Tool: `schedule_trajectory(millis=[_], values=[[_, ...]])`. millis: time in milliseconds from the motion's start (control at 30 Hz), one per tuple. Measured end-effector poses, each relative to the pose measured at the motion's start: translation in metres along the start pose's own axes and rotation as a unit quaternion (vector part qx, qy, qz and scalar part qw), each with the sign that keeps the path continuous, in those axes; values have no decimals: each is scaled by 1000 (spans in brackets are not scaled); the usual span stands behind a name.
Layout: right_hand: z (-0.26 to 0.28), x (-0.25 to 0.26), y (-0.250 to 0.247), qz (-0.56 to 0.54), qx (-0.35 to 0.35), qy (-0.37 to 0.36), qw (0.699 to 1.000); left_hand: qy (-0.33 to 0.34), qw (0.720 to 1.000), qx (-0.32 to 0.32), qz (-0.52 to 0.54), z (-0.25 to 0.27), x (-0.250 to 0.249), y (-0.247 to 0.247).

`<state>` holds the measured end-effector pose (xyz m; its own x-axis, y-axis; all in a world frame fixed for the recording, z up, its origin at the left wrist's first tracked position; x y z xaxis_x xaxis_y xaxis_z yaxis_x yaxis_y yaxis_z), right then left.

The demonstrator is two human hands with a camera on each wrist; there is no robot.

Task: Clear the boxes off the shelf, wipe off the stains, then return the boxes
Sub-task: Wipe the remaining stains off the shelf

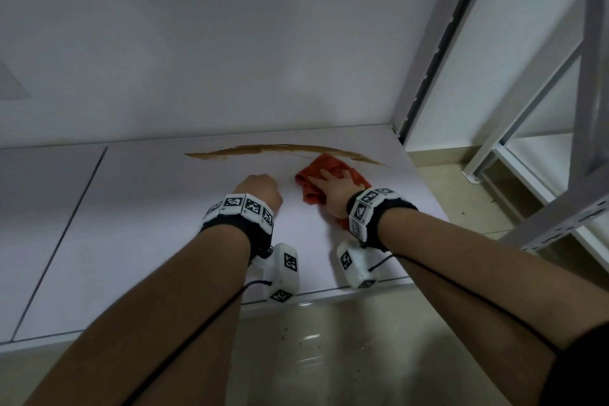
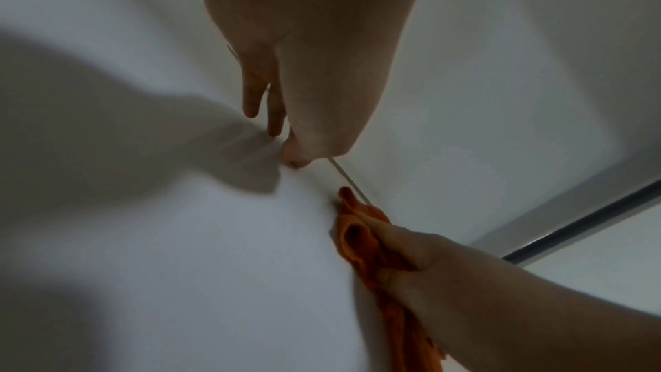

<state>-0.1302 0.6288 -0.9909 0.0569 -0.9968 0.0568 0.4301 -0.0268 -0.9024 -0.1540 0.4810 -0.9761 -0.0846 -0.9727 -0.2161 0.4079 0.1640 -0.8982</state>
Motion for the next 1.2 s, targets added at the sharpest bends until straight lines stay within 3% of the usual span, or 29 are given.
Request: schedule_trajectory(millis=[100,200,367,467,567,800,967,1200], values=[[-2,-30,-4,-71,-43,53,995,5,1000,-5,-5,-3,-3,5],[10,-66,-11,-76,-81,128,986,-3,1000,-9,-6,-8,-1,5],[9,-50,-14,-141,-73,70,985,-14,1000,-20,-10,-7,-6,-4],[-3,-27,-12,-82,-44,35,995,-24,999,-30,-8,-7,-10,-8],[-12,-28,-18,-18,-30,70,997,-21,999,-18,-18,-10,-8,-7],[-40,-72,-16,-69,-18,152,986,6,998,7,-64,-14,-8,-1],[-30,-101,-14,-70,-7,234,970,-5,998,-1,-59,-11,-11,-9],[-21,-52,-14,-44,-29,92,994,-6,998,-7,-61,-10,-22,-16]])
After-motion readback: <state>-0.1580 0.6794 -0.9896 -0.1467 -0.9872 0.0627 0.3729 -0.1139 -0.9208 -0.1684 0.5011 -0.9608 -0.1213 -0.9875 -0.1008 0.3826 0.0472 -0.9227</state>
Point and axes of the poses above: each hand's wrist, its own z-axis away from the middle knuckle, its own y-axis out of the palm, x = y × z, the point moved 5 cm from there along -z, towards the middle knuckle, and after that the axes turned 1 degree about -y, right-handed, at the moved point
